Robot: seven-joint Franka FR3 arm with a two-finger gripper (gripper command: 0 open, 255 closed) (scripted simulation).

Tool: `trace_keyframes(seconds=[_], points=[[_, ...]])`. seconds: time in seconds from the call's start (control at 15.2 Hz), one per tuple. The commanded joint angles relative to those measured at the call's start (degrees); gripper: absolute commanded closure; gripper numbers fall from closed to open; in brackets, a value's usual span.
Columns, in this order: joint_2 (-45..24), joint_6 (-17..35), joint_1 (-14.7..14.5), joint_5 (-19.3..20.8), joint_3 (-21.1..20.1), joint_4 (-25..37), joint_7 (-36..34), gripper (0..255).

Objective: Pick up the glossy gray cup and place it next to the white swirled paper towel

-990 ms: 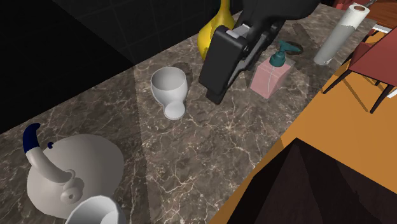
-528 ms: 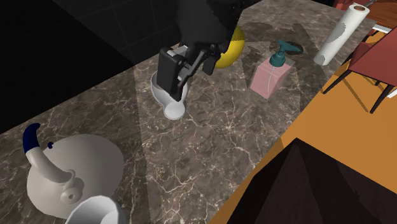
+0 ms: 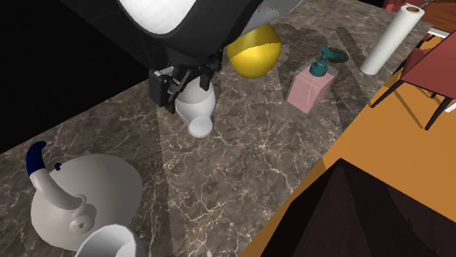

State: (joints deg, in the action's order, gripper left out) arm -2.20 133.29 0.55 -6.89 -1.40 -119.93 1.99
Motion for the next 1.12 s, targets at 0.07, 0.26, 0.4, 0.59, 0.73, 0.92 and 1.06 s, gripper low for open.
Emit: trace_keyframes(seconds=[0.07,0.26,0.4,0.59,0.73,0.92,1.06], points=[[-5.4,1.5,0.0,-0.4,0.0,4.2,0.1,0],[-7.0,3.4,-0.1,-0.5,-0.2,3.9,0.1,0],[-8.0,4.6,-0.2,-0.5,-0.2,3.7,0.2,0],[-9.5,6.2,-0.3,-0.6,-0.3,3.6,0.2,0],[-9.5,6.2,-0.3,-0.6,-0.3,3.6,0.2,0],[-9.5,6.2,-0.3,-0.6,-0.3,3.6,0.2,0],[-9.5,6.2,-0.3,-0.6,-0.3,3.6,0.2,0]])
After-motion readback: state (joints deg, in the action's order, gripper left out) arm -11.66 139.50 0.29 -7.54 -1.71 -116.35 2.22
